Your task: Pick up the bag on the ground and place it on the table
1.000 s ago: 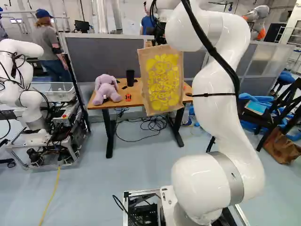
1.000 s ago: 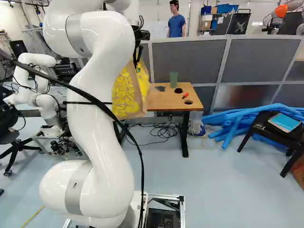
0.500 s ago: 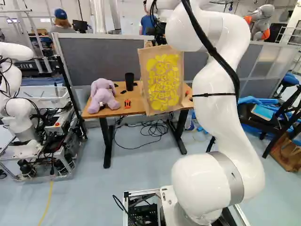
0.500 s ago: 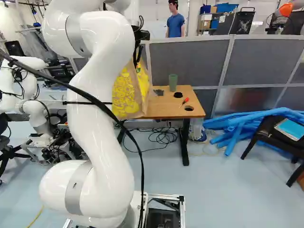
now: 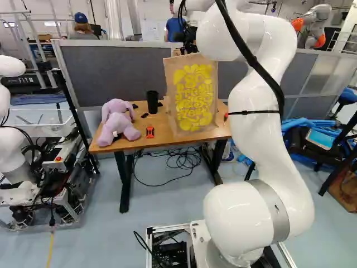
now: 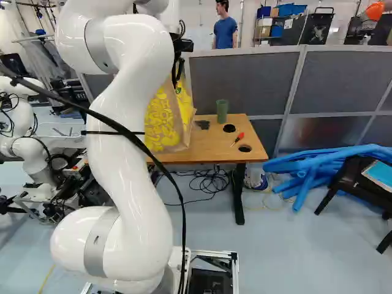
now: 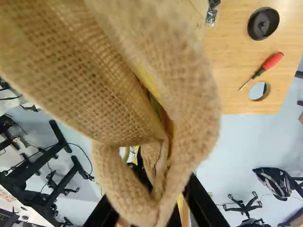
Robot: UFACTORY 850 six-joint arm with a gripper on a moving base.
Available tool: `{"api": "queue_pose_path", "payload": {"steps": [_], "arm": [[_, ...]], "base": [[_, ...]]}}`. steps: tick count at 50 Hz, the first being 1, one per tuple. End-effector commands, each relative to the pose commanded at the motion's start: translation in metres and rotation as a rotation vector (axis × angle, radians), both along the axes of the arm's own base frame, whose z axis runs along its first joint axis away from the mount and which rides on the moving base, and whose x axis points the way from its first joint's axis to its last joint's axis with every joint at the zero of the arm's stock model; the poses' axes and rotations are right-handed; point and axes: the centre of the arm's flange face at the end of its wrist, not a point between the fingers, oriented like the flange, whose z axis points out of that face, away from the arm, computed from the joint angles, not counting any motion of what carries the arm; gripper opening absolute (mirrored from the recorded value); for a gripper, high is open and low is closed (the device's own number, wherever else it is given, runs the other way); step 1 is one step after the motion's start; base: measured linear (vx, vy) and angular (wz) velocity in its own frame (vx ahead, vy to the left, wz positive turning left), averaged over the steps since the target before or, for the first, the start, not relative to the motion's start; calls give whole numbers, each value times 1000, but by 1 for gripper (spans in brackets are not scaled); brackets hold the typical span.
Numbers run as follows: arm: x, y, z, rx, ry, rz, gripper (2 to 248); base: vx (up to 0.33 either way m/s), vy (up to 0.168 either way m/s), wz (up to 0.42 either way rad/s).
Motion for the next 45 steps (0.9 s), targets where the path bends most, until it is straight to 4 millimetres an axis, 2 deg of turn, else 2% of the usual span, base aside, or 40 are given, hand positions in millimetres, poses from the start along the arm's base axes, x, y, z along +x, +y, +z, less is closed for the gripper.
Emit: {"api": "queue_pose_path", "payload": {"steps": [12,37,45], "arm": [[4,0,0,0,-8,0,22],[5,0,0,0,-9,0,22],[5,0,0,-6,-5,-49,22]], "base": [[118,1,-12],[-8,1,2],[0,0,0]]}}
